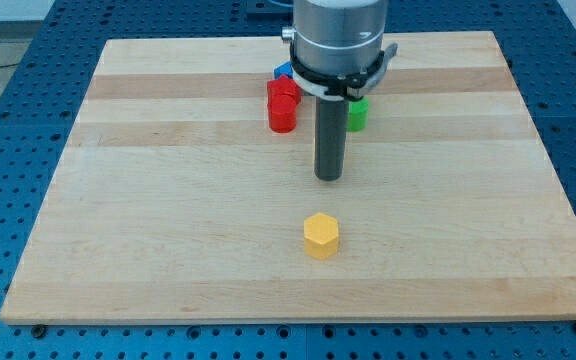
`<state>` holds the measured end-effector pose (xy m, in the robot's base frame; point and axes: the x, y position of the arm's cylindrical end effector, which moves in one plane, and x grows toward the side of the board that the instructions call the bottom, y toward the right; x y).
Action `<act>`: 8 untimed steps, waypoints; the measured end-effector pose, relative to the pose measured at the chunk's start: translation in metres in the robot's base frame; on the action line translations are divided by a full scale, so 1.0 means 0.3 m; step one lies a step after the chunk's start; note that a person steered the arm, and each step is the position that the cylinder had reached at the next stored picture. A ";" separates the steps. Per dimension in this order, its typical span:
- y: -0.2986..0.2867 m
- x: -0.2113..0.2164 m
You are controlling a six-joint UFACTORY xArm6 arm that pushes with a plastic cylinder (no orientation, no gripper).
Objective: Move the yellow hexagon to the right of the yellow heart
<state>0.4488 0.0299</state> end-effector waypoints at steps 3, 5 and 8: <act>-0.037 -0.078; 0.353 0.092; -0.051 0.421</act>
<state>0.5750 0.0147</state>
